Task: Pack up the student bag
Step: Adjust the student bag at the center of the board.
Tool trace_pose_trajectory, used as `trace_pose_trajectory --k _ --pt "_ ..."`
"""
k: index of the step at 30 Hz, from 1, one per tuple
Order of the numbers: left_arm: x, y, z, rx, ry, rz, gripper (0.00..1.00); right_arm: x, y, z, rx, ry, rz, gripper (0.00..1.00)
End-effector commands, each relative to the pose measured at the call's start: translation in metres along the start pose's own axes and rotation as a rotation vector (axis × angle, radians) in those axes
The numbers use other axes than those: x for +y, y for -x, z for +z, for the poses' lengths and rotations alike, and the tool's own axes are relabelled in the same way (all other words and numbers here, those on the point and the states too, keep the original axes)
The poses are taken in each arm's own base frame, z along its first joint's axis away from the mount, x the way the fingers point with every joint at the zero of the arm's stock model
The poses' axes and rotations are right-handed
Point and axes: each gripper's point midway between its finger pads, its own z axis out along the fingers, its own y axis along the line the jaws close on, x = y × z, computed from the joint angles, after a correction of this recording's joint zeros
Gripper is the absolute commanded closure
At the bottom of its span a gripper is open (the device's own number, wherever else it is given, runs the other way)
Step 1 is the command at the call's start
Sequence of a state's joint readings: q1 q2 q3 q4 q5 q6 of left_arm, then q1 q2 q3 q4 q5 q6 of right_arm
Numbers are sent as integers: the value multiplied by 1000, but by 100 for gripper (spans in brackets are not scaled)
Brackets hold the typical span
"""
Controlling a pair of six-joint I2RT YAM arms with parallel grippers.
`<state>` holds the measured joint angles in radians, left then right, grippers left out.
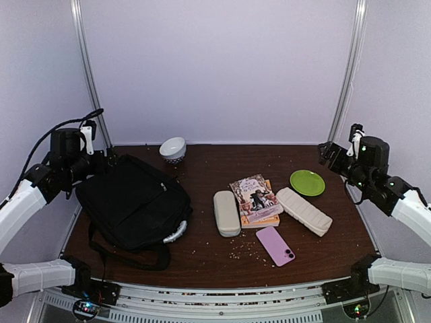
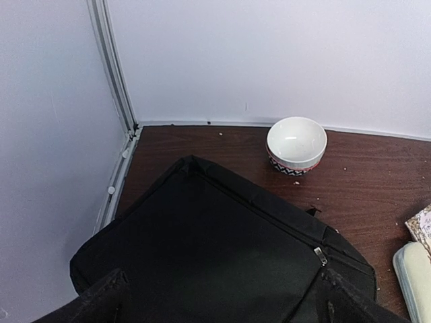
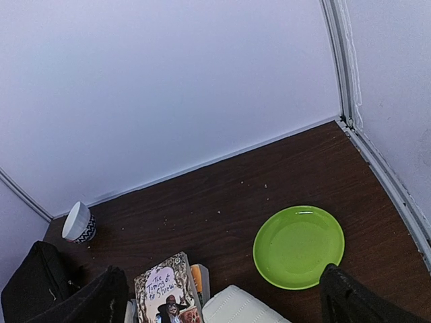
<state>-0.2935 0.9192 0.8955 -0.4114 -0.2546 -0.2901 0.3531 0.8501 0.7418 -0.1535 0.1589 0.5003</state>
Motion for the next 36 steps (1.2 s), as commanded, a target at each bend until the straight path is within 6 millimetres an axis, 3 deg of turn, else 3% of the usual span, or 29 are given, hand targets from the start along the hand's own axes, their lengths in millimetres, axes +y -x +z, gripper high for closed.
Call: trace_pose_trajectory --k 1,6,11,16,21,27,31,36 --pt "4 12 -7 -73 11 -9 2 8 4 -3 -8 42 -30 0" --pt "-13 16 -20 -116 -107 24 2 13 -1 -3 31 31 -62 0" --pt "-40 13 -39 -100 -200 7 2 37 -23 -8 101 46 -115 0" --pt "-66 -29 -37 103 -198 8 2 67 -72 -8 217 114 -77 3" --pt "-93 -73 -40 326 -157 69 2 97 -136 -15 377 128 -146 5" --pt "-112 -123 -29 499 -160 185 4 131 -184 -16 482 203 -129 5" --pt "-127 -146 -18 574 -175 235 6 148 -200 -14 515 205 -146 6" --pt "-167 -155 -11 601 -239 351 9 147 -195 -12 510 175 -163 6"
